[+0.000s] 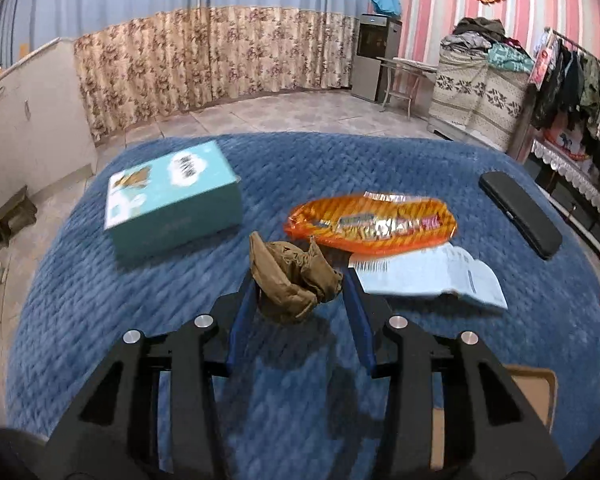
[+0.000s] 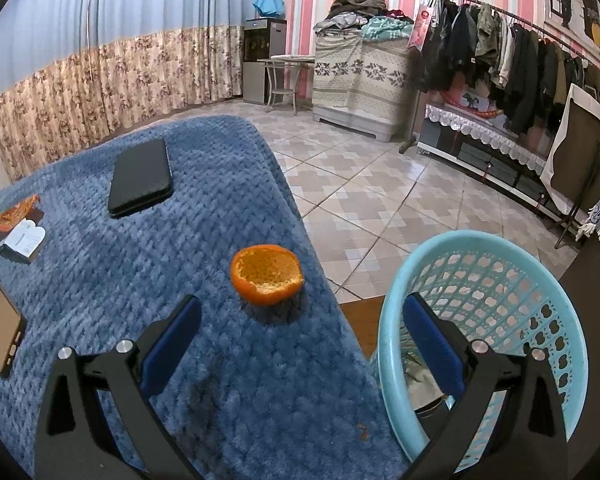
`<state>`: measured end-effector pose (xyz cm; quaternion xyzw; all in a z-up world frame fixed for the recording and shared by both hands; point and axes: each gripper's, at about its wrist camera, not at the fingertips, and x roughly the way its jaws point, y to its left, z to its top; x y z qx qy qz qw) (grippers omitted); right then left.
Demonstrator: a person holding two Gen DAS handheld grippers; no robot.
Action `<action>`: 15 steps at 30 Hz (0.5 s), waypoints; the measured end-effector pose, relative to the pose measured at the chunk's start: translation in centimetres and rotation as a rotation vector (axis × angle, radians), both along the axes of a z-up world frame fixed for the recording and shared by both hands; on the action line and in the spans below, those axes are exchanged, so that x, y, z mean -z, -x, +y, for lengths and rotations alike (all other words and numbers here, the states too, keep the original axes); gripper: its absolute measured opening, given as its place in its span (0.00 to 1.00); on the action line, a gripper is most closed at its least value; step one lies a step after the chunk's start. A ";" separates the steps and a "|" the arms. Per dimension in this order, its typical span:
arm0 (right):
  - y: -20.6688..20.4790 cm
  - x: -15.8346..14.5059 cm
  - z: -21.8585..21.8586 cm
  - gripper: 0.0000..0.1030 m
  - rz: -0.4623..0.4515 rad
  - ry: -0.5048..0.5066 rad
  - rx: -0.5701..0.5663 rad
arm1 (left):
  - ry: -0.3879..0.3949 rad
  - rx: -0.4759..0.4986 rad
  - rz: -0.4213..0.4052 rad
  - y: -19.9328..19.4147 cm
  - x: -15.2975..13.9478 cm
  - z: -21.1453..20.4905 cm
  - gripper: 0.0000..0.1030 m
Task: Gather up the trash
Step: 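Grasp the brown cloth with the left tool while the right tool grasps the orange peel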
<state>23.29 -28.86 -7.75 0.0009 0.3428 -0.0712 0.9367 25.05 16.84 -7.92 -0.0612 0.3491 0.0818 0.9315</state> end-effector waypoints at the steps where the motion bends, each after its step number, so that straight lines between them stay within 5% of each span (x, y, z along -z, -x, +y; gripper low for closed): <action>1: 0.0 0.0 0.1 0.96 -0.002 -0.003 -0.002 | 0.014 0.001 -0.002 0.5 -0.1 0.0 0.41; 15: -3.7 1.0 -0.7 0.94 0.019 -0.095 -0.022 | -0.002 0.106 -0.021 1.1 -0.5 -4.6 0.41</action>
